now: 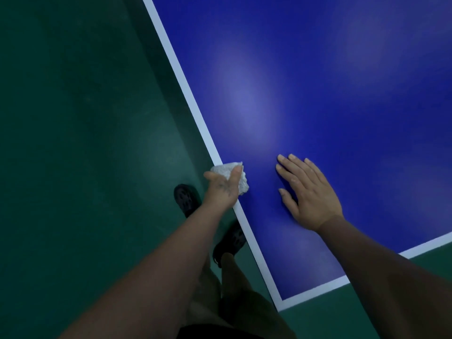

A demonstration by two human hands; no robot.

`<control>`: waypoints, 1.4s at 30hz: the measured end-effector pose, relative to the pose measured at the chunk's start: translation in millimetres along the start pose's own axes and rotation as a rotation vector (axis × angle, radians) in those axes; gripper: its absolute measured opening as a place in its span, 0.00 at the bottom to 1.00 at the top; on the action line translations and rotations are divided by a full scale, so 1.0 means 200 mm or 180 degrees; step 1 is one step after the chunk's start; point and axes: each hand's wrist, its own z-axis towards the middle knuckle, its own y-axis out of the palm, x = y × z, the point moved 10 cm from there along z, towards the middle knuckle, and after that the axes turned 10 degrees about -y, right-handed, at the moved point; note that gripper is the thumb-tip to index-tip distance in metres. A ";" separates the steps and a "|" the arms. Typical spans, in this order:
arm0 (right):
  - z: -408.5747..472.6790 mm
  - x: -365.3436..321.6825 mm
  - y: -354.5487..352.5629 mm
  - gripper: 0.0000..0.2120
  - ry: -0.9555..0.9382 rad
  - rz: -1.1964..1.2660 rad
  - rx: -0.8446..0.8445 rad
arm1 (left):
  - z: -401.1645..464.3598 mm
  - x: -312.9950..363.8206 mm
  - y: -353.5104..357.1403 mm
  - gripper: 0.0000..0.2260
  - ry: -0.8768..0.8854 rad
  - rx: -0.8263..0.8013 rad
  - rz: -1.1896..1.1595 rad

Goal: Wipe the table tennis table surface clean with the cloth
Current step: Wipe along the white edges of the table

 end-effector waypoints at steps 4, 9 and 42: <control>0.04 -0.01 -0.02 0.23 0.0153 0.0055 0.0170 | 0.11 0.17 -0.11 0.37 0.0061 -0.0029 -0.0030; 0.38 -0.08 0.00 0.19 0.0298 0.0137 0.0463 | 0.21 0.39 -0.26 0.36 0.0182 0.0025 -0.0229; 1.46 0.17 0.14 0.27 0.1308 -0.0421 0.0329 | 0.92 1.54 -1.04 0.36 0.0277 0.0151 -0.0488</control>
